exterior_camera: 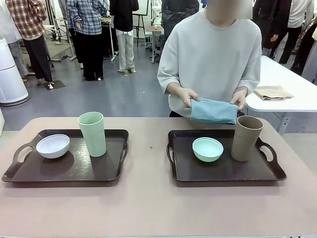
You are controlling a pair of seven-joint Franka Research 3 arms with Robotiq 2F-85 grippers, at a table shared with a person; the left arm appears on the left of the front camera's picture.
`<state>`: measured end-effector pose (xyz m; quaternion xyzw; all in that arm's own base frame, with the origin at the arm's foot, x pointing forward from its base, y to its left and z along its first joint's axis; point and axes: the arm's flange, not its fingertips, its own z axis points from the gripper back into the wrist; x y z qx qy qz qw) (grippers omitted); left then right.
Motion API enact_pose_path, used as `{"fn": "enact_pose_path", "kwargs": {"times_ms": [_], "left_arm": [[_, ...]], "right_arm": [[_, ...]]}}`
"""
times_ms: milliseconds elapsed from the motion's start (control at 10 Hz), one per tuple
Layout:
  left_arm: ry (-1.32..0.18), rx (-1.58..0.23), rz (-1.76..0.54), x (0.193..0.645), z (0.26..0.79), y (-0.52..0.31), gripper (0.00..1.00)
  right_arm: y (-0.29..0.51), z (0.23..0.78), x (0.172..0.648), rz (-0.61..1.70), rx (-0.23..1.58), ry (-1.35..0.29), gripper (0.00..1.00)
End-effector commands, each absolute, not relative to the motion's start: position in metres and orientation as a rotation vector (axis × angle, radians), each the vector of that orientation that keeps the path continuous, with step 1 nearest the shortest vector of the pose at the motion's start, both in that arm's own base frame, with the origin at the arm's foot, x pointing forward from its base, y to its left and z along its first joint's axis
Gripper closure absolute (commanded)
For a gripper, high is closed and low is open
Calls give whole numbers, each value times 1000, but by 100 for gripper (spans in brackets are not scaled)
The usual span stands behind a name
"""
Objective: Set up a tray with a mat and arrange the tableware.
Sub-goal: Pick up the Picnic Bowl and Reusable plastic cup from the Handle tray in front of the human's position and hold them in the air.
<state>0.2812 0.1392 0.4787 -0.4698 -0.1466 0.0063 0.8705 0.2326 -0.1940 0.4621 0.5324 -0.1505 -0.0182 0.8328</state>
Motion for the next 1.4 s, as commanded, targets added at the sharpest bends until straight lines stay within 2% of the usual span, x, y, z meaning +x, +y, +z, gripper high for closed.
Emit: {"fn": "enact_pose_path", "kwargs": {"times_ms": [0, 1000, 1200, 1300], "left_arm": [[-314, -995, 9, 281, 479, 140, 0], [-307, -982, 14, 281, 479, 139, 0], [-213, -916, -144, 297, 500, 68, 0], [-220, -843, -202, 298, 522, 32, 0]], "right_arm": [[-195, 464, 232, -26, 1141, -333, 0], [-194, 462, 233, -38, 1128, -319, 0], [-183, 480, 269, 327, 1115, -367, 0], [-180, 490, 288, 561, 926, -427, 0]]}}
